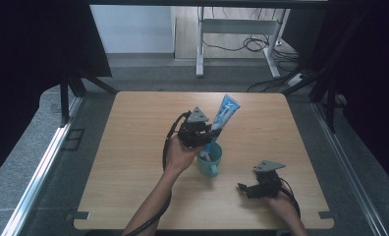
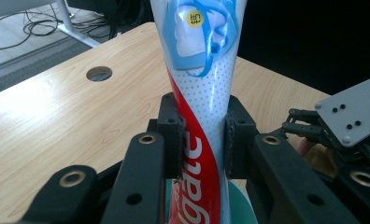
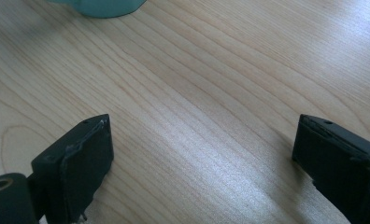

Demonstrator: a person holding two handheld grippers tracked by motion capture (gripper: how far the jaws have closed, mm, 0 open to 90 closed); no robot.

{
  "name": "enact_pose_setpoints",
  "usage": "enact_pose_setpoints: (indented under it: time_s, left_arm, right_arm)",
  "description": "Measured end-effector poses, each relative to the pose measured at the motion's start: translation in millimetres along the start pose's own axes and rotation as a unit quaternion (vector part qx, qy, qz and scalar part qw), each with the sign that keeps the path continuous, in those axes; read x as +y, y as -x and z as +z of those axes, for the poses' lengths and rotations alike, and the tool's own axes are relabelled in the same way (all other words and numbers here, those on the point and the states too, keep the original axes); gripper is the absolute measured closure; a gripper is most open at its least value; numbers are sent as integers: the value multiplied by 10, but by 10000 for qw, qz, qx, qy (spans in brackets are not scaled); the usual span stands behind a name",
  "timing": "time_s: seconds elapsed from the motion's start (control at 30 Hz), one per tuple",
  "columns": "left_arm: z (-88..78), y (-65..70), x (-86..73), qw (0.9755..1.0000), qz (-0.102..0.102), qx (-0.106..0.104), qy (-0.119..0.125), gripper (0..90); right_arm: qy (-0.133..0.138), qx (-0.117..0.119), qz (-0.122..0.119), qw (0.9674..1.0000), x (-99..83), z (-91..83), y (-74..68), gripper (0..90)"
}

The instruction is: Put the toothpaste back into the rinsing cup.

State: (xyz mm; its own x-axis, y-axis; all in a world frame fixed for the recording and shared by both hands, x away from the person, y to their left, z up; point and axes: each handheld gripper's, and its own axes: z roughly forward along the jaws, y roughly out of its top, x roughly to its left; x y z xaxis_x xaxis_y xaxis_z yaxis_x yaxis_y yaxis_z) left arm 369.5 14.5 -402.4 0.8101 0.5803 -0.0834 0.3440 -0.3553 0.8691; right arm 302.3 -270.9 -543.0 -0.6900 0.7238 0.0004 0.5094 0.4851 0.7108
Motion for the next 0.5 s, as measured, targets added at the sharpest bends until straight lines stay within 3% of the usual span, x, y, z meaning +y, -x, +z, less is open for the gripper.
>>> enact_pose_setpoints:
  time_s: [0.5]
  left_arm:
    - [148, 54, -220, 10000, -15, 16, -36, 730]
  right_arm:
    - [0, 4, 0, 10000, 0, 0, 0, 51]
